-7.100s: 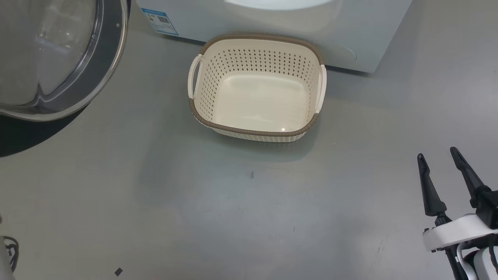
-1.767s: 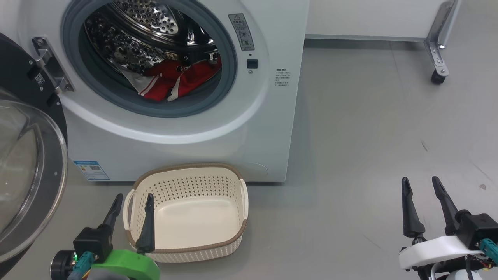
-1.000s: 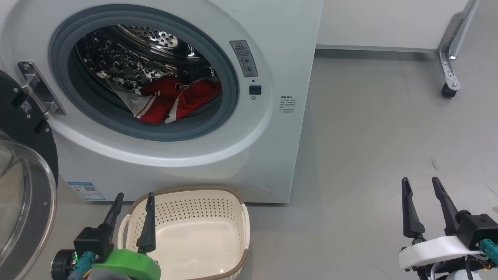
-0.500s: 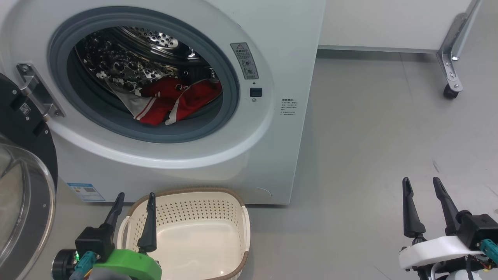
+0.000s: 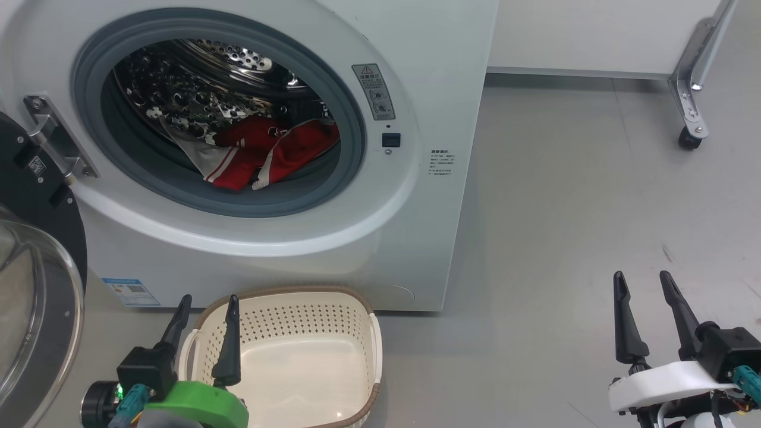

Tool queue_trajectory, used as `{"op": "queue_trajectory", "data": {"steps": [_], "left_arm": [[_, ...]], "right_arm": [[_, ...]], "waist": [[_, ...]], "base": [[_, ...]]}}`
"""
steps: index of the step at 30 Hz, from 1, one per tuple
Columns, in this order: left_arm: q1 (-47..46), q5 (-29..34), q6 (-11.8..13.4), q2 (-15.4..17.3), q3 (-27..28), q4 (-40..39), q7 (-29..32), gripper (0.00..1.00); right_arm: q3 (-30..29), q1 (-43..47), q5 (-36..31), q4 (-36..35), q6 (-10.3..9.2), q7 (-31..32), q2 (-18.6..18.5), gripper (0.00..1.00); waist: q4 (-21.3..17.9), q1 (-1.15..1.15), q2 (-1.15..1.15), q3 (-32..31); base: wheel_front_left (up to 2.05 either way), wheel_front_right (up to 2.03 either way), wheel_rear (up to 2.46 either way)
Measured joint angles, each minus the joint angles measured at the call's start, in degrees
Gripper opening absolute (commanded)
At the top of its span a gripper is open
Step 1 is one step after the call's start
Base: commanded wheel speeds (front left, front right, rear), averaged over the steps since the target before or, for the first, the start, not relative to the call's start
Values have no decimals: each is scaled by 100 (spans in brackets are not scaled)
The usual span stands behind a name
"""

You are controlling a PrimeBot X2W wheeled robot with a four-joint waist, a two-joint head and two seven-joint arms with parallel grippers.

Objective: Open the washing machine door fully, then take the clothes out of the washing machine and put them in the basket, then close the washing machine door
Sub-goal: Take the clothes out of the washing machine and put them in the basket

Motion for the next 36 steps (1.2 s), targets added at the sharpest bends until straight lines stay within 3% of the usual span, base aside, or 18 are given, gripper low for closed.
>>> {"op": "queue_trajectory", "data": {"steps": [23, 36], "left_arm": [[-72, 8, 122, 26, 84, -19, 165, 100], [-1396, -4, 298, 346, 426, 41, 905, 100]], "right_arm": [[120, -2, -100, -76, 104, 0, -14, 100], [333, -227, -147, -380, 208, 0, -20, 100]], "waist": [[-194, 0, 0, 497], [-538, 0, 0, 1360]], "base": [[0, 0, 0], [0, 0, 0]]}}
